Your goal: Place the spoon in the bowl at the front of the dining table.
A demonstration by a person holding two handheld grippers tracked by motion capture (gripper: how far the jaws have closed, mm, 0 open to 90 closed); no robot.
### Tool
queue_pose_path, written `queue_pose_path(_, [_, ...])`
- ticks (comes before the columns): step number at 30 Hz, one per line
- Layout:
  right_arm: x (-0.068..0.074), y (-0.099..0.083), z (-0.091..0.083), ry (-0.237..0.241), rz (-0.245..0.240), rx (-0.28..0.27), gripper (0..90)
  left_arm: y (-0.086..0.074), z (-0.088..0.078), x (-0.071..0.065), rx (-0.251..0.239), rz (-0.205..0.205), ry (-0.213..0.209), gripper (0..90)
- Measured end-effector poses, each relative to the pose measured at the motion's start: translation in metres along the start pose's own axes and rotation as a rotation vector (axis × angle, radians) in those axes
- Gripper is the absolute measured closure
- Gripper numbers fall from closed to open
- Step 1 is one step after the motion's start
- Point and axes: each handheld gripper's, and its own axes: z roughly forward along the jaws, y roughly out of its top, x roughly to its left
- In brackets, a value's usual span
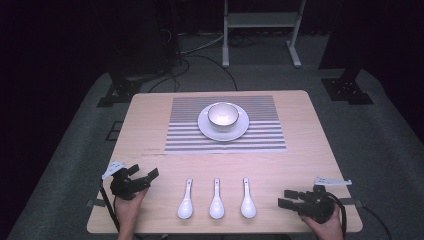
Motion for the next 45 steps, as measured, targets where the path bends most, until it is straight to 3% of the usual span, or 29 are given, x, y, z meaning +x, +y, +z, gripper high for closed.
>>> queue_pose_path(12, [0.009, 0.003, 0.022, 0.011, -0.024, 0.060, 24.5, 0.000, -0.001, 0.000, -0.004, 0.003, 0.010, 0.7])
queue_pose_path(35, [0.019, 0.013, 0.053, 0.038, -0.044, 0.122, 24.5, 0.000, 0.000, -0.002, 0.005, 0.011, 0.012, 0.7])
queue_pose_path(45, [0.024, 0.029, 0.073, 0.049, -0.051, 0.150, 24.5, 0.000, 0.001, -0.001, 0.008, 0.010, 0.010, 0.7])
